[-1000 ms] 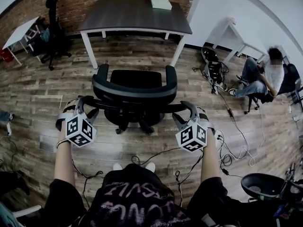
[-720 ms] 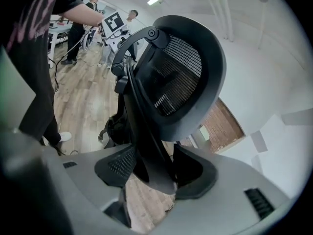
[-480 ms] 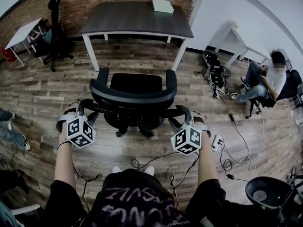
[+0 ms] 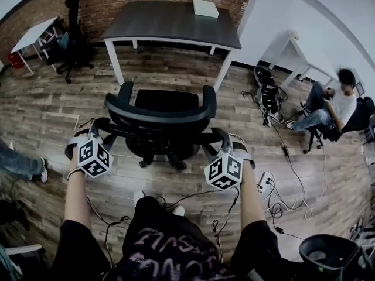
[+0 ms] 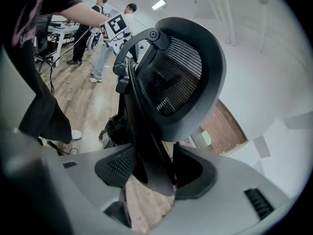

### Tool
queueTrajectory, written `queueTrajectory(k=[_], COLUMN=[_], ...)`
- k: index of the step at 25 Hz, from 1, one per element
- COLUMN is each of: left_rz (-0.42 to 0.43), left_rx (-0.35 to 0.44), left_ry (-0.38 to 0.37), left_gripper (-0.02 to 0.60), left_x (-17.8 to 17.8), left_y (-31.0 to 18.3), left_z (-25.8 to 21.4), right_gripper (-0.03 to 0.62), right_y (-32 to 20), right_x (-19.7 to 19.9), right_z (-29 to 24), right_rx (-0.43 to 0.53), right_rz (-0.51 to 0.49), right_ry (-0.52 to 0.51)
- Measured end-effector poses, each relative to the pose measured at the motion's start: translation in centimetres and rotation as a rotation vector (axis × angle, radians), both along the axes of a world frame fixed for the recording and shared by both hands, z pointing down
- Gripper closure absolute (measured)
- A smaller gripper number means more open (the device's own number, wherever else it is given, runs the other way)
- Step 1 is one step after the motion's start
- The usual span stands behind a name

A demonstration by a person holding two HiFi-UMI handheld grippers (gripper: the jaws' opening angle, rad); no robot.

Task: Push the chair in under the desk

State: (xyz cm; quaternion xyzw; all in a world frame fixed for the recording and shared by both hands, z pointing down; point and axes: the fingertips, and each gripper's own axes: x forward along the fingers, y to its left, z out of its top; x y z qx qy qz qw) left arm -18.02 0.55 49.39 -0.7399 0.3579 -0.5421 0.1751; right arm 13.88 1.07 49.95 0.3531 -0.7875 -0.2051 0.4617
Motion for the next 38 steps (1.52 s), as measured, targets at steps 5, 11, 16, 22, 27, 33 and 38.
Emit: queueTrajectory(k=[5,11,16,22,27,33,38], left_rz=[0.006,0.015,0.017,0.025,0.034,0.067,0.11], left_rx=[-0.005,0.0,0.007,0.023,0.024,0.019,0.013], left_ry=[0.01,0.023,0.028,0.035,0.038,0.045,0.05], left_gripper=[0.357,0.357,0.357,0.356,0.356,0.357,0.362], left_x=[-0.1,0.1,-0.3,-0.9,-2.0,-2.8,-3.4], left_y=[0.1,-1.0,-3.2,-7.3,-11.5,-16.3,-19.7], left_z=[0.1,0.1,0.0,0.0,-0.1,0.3,0.1], right_gripper=[0.353,0.353,0.354,0.355,0.355,0.355,0.355], right_y=[-0.3,-1.4,-3.4,-7.4,-11.2,-15.6,-18.7], right_x=[0.0,0.2,-0.2,-0.7,-1.9,-2.7,-3.2], right_z=[0.3,0.4,0.4,0.5,0.4,0.9,0.7], right_rx=[0.0,-0.005,-0.005,0.005,0.001,-0.011,-0.016], right_rz=[-0.006,-0.007,-0.001,0.01,0.02,0.043,0.076], right_ry=[0.018,0.016,0.019,0.026,0.03,0.034,0.041])
